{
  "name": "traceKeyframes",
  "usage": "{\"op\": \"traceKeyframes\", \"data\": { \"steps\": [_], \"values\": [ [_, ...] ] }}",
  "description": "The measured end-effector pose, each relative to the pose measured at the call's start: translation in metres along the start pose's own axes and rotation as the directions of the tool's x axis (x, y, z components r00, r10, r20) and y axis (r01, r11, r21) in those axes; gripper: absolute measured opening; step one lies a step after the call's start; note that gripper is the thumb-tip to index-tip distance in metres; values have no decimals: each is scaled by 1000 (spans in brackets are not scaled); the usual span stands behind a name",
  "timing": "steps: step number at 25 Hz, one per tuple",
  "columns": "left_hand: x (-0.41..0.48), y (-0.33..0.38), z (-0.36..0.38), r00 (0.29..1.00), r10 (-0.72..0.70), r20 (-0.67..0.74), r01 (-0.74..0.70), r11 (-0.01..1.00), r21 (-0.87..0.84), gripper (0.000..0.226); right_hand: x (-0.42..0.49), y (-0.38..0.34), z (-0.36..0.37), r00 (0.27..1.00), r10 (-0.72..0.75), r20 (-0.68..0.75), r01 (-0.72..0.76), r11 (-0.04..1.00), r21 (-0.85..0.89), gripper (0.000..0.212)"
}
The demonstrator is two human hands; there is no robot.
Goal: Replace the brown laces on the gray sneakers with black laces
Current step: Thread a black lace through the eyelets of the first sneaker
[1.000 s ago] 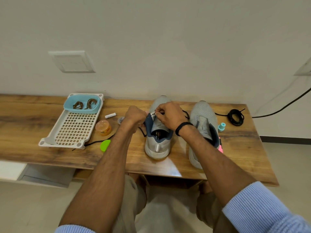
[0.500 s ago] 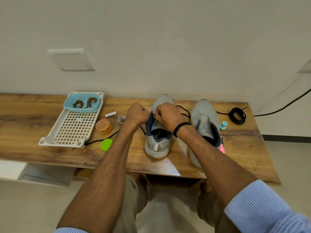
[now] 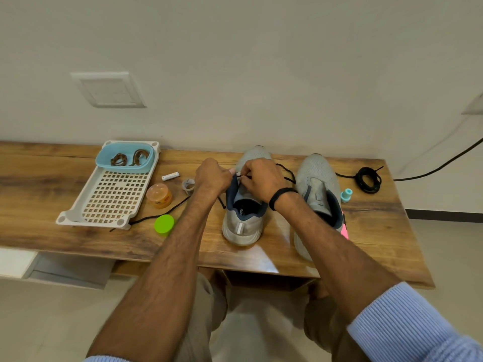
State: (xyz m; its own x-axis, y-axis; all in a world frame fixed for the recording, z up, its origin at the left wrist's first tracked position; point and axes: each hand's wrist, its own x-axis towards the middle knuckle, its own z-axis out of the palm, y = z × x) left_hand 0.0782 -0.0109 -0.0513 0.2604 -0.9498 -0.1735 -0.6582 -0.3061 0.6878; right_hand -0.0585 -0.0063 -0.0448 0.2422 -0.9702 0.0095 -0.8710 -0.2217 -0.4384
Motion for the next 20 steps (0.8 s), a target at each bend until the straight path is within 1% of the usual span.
{"op": "traceKeyframes", "data": {
  "steps": [4,6,7,9,10,12,14,15,17,18,19,20],
  "values": [
    [0,3,2,1000,-15,18,16,999,-48,39,1,-1,3,999,38,6,-37,999,-23,21],
    [-1,2,3,1000,-25,15,25,999,-45,44,2,-4,8,999,47,4,-47,999,2,20],
    [0,0,4,999,-30,17,32,997,-64,43,1,-4,9,999,47,-8,-47,999,22,20],
    [5,-5,4,995,-82,54,91,973,-210,37,0,-3,10,999,35,-39,-33,998,53,17],
    [7,-6,3,988,-132,79,149,944,-295,36,0,-2,9,998,29,-48,-26,998,60,16],
    [7,-7,3,964,-222,148,263,884,-386,36,0,0,9,998,17,-53,-14,999,53,15],
    [6,-4,4,950,-240,199,302,863,-405,25,2,2,11,999,-2,-39,3,999,32,15],
    [6,-1,5,951,-234,199,298,863,-407,20,2,4,13,1000,-7,-29,8,999,34,15],
    [7,0,5,953,-250,170,299,866,-400,20,-1,5,16,999,-13,-37,15,999,35,23],
    [6,0,5,953,-261,153,300,874,-383,23,-4,3,17,995,-17,-96,18,1000,8,26],
    [6,0,5,953,-266,143,301,881,-365,30,-8,0,18,979,-18,-205,13,999,-30,25],
    [6,0,6,956,-258,142,293,888,-356,38,-13,-7,17,943,-14,-334,-6,998,-57,21]
  ]
}}
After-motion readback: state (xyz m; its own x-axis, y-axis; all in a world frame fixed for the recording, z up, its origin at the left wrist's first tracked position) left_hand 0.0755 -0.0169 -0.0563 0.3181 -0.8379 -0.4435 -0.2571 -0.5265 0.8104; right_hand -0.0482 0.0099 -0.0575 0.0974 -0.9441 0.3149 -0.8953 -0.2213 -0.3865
